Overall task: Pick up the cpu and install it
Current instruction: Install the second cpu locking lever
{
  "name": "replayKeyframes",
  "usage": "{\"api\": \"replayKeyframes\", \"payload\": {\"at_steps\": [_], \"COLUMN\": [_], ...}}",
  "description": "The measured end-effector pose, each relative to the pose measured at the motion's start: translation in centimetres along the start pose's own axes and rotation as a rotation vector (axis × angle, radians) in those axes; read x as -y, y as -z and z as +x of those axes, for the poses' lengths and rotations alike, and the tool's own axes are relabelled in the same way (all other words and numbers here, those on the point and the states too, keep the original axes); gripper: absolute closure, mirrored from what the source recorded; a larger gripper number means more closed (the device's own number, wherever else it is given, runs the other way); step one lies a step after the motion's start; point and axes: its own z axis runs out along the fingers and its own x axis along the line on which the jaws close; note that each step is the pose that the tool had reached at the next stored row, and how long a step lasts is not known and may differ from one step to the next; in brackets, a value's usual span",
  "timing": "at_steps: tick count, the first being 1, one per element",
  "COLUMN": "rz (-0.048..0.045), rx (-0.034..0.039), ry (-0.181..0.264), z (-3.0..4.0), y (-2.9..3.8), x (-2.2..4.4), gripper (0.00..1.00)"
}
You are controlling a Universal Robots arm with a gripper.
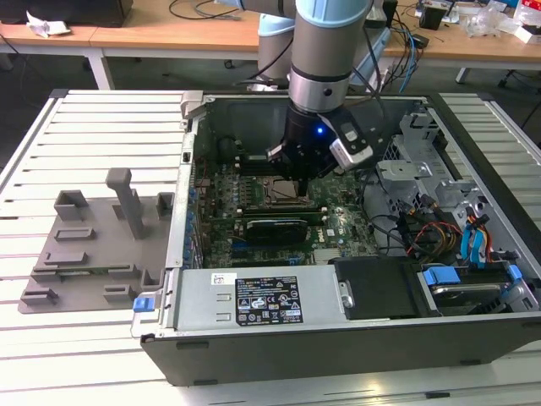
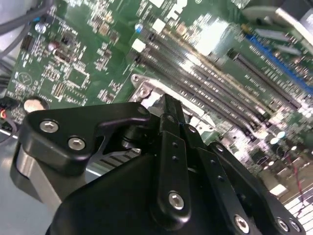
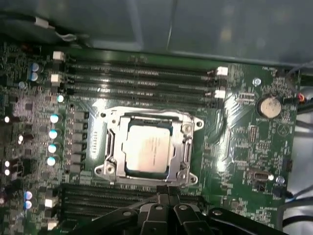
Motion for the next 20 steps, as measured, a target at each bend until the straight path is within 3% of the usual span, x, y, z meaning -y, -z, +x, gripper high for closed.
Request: {"api": "replayKeyframes", "payload": {"at_steps": [2,3,4,5,7,11,13,14,17,20], "rz": [-0.0133,-0.0333,-0.0705,-0.0883,-0.1090,-0.1106,-0.1338,-0.1383,-0.1416,-0.1416], "rx": [0.0011,0.0030,0.0063,0.0079,0.0098,0.0099,0.0120,0.0124,0.0127,0.0126], "ry": [0.000,0.000,0.000,0.000,0.000,0.000,0.000,-0.001,0.000,0.000], "z": [0.09,0.13,0.17,0.18,0.23,0.63,1.31,1.49,2.01,2.24], "y": [-0.02,-0.05,-0.05,-0.06,-0.07,-0.15,-0.25,-0.29,-0.59,-1.32], "x": [0.82,1.19,1.53,1.69,2.22,3.16,3.16,3.15,3.11,3.07], "gripper": [0.89,0.89,0.89,0.89,0.89,0.89,0.89,0.89,0.89,0.89]}}
